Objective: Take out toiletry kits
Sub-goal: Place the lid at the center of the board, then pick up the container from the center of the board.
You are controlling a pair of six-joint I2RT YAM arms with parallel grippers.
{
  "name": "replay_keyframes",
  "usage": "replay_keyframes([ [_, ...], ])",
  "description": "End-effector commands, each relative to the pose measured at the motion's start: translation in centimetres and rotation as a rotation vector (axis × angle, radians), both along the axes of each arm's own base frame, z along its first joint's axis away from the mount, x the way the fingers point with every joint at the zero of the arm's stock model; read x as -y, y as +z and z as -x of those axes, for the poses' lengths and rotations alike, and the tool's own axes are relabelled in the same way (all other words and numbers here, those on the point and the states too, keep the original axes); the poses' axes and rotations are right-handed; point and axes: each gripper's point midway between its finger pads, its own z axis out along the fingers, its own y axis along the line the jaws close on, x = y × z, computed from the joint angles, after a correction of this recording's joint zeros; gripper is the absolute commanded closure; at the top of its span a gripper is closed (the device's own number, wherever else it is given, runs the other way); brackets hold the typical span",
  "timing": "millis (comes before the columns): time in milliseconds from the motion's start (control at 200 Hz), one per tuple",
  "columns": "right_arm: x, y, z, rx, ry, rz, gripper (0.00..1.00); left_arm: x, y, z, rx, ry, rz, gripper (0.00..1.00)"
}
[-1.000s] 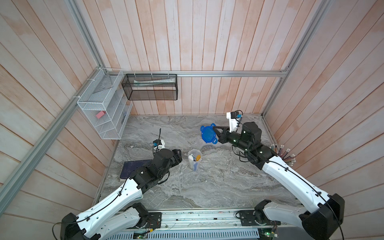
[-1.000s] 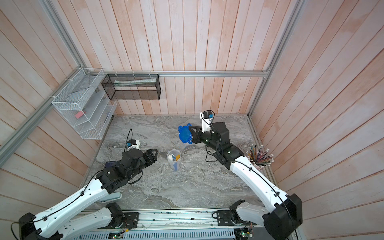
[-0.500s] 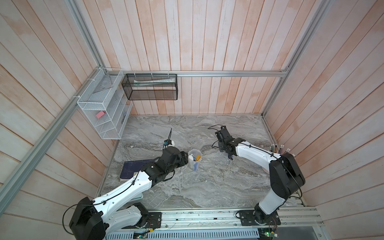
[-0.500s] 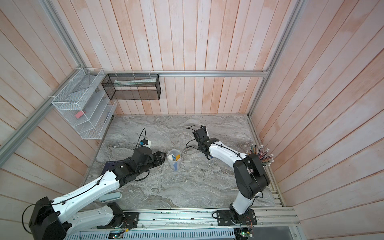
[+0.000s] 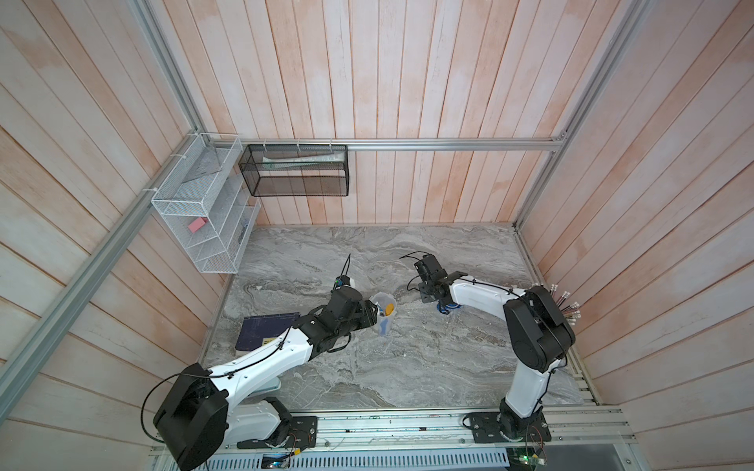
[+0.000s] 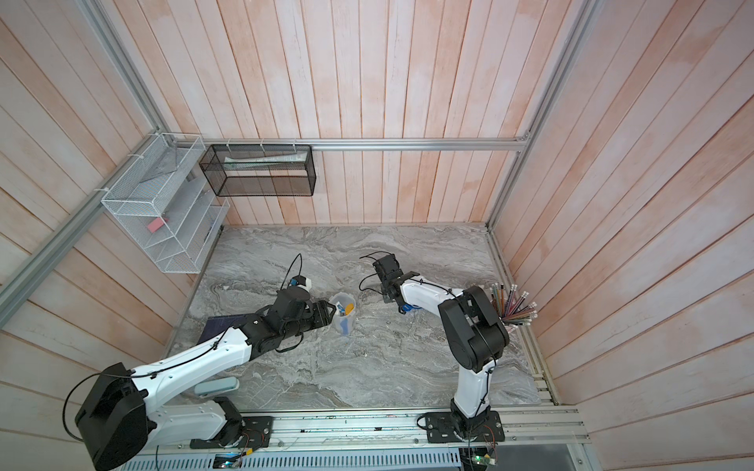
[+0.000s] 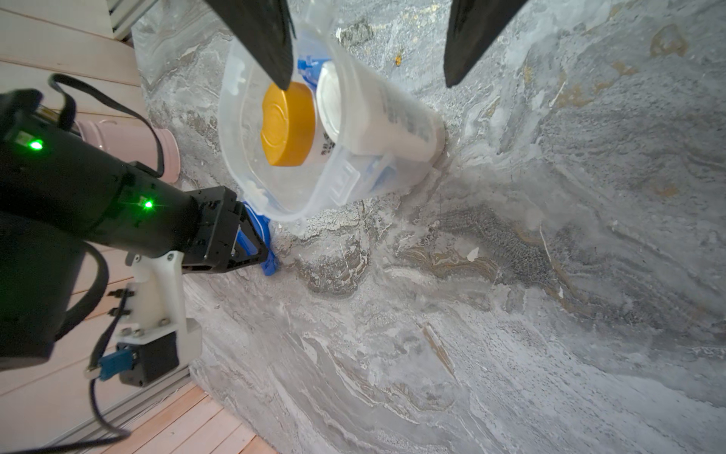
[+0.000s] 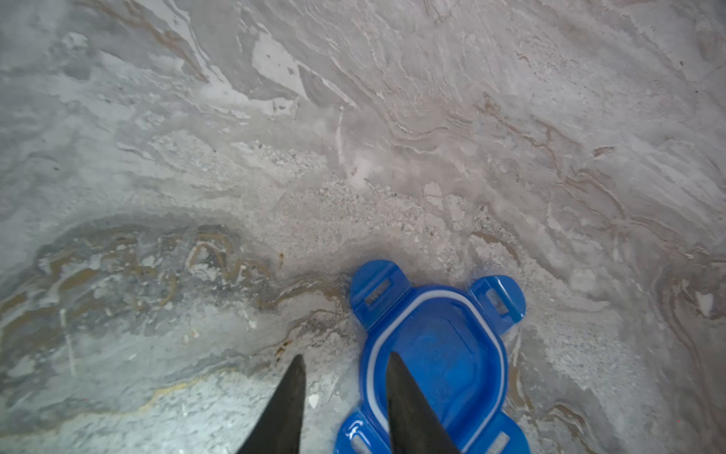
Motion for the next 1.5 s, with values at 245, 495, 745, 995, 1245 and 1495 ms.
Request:
replay_keyframes([
  [245,-0.9,-1.0,2.4,-0.022,0.001,-0.120,0.52,1.1,1.8,-4.1,0.030,-0.014,0.049,0.57],
  [495,-0.9,0.6,2.8,0.010,0.010,-0.153,0.52,2.2,1.1,-3.6,-0.028,-0.064,0.066,0.60],
  [745,-1.0,1.6,2.8,0.027,0.017,-0.172,0.53,1.9,0.2,-3.2,-0.045,-0.067,0.044,0.77],
  [995,-0.8,2.3,3.4,0.043,0.014,-0.203,0.53,2.4,-0.9,-4.2,-0.069,-0.095,-0.023,0.83],
  [1245,-1.4,3.6,3.6,0.059,0.033,-0.266,0.53,1.7,-1.4,-3.6,-0.093,-0.081,-0.020,0.99],
  [1495,-1.7,8.2,4.0,0.145,0.083,-0.557,0.49,0.7,0.3,-3.7,-0.083,-0.071,0.169,1.00],
])
